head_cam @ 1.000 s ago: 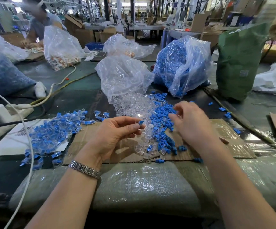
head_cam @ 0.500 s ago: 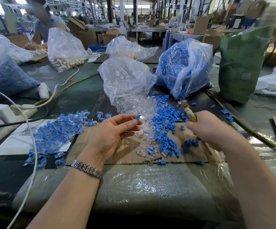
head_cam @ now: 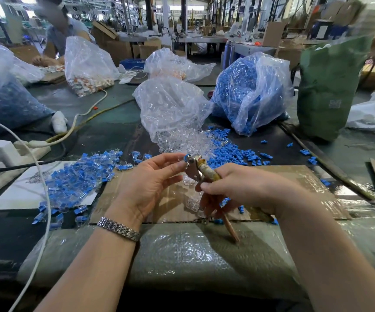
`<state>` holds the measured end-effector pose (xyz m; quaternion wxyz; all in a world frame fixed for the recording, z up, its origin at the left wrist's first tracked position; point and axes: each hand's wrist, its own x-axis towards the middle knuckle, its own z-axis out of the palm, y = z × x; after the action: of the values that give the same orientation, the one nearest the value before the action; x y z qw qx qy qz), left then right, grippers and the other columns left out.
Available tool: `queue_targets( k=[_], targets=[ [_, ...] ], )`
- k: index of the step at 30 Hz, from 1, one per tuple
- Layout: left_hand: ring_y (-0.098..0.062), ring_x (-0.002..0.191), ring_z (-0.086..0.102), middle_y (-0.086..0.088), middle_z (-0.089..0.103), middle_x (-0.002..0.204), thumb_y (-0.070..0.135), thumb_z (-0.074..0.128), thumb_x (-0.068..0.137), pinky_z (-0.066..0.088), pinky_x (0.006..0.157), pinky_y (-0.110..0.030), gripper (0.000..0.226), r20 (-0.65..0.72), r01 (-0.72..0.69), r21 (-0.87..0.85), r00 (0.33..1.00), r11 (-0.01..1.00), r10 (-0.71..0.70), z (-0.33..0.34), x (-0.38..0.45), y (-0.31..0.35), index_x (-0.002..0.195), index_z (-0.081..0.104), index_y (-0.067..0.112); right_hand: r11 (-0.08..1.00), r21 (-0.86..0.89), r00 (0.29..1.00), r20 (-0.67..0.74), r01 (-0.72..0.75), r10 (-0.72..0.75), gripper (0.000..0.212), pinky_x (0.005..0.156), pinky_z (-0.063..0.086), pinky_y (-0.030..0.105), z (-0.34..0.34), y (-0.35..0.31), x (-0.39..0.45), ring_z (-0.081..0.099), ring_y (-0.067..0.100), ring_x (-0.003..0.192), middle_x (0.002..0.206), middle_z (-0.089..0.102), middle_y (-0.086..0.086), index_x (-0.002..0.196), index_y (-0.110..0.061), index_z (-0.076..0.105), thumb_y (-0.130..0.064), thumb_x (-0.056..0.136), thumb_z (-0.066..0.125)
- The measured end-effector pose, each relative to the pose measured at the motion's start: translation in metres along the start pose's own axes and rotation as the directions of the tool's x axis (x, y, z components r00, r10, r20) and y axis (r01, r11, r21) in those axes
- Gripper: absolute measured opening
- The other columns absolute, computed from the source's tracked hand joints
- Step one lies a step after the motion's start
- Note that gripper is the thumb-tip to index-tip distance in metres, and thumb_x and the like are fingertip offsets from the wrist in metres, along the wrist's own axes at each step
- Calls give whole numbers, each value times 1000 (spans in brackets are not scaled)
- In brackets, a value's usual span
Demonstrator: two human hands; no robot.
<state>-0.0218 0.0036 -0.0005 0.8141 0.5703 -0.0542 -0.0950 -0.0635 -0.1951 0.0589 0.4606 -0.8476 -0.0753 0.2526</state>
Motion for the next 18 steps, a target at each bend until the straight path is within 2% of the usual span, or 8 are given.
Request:
queue_targets(
  k=[3,7,10,11,13,16,18],
  targets=[
    [-19,95,71,-8,77,105,11,78,73,58,78,-26,23,7,-18,14,1000,1000,18,0,1,-2,96,82,16,1000,-9,1000,-20,3,-3,30,87,60,49,1,1,1,76,28,85,88,77,12,99,-1,63,-29,104,54],
    [-16,92,73,-7,78,102,13,78,72,60,78,-24,22,-4,-47,40,999,998,47,3,0,-4,93,83,18,999,-35,991,-135,10,-15,46,72,61,44,14,4,7,68,23,60,67,68,7,91,-1,67,-44,101,54],
    [-16,86,71,-10,78,100,16,79,71,60,74,-23,21,-22,-34,83,999,996,36,4,-2,-4,91,83,19,995,-95,984,-176,-19,2,49,57,58,31,20,6,10,64,14,50,55,64,-2,83,-7,68,-49,101,51],
    [-17,87,70,-10,78,100,17,79,70,60,75,-23,21,-27,-35,99,999,994,38,4,-2,-4,90,83,20,995,-99,984,-177,-23,5,49,57,58,30,20,5,10,65,14,50,54,65,-2,82,-8,68,-50,101,51],
    [-18,89,71,-8,79,99,18,78,70,60,79,-24,19,-31,-44,113,998,993,48,6,-2,-2,88,83,22,998,-64,984,-179,-20,9,49,66,62,37,20,4,11,68,17,55,58,67,-1,82,-9,68,-51,101,51],
    [-18,88,71,-8,78,96,19,78,71,59,84,-31,17,-57,-85,130,994,988,93,8,-3,-1,88,82,22,1000,7,988,-150,-26,27,46,80,62,47,14,3,9,72,23,64,70,73,5,94,-4,68,-47,100,54],
    [-16,91,72,-4,78,95,17,80,78,58,84,-30,16,-177,-139,325,963,935,205,3,-3,-2,94,78,20,999,6,983,-181,-38,38,44,78,63,46,4,4,5,73,24,67,74,74,6,98,-3,66,-46,98,58]
  ],
)
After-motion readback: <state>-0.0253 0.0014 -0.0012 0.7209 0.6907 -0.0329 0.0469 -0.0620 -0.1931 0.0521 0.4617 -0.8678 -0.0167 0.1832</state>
